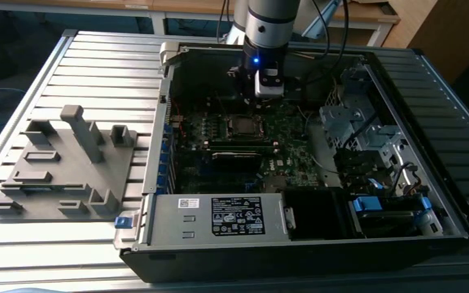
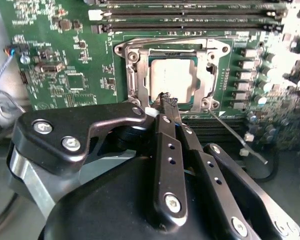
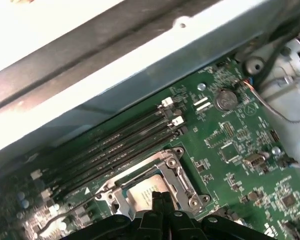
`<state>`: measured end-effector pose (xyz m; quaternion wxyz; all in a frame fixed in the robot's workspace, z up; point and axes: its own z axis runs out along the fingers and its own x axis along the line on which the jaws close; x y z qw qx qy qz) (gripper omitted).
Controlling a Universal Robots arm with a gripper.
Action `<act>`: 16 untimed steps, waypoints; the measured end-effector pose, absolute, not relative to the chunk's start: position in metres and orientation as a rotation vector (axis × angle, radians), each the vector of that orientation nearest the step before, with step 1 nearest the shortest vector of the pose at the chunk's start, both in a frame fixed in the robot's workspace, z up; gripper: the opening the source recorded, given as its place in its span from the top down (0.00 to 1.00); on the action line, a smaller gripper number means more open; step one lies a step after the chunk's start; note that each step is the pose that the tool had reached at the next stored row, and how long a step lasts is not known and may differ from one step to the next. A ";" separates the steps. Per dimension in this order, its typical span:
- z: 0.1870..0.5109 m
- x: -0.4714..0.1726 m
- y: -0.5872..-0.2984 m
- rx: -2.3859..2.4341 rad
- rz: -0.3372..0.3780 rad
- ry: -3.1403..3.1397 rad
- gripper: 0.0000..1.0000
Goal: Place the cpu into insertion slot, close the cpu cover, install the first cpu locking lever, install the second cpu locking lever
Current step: 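Close the cpu cover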
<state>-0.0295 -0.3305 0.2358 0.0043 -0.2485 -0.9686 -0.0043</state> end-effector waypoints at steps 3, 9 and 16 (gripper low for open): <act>0.235 -0.029 -0.330 -0.696 -0.013 -3.055 0.90; 0.233 -0.029 -0.331 -0.528 -0.012 -3.087 0.90; 0.230 -0.029 -0.331 -0.330 -0.011 -3.115 0.90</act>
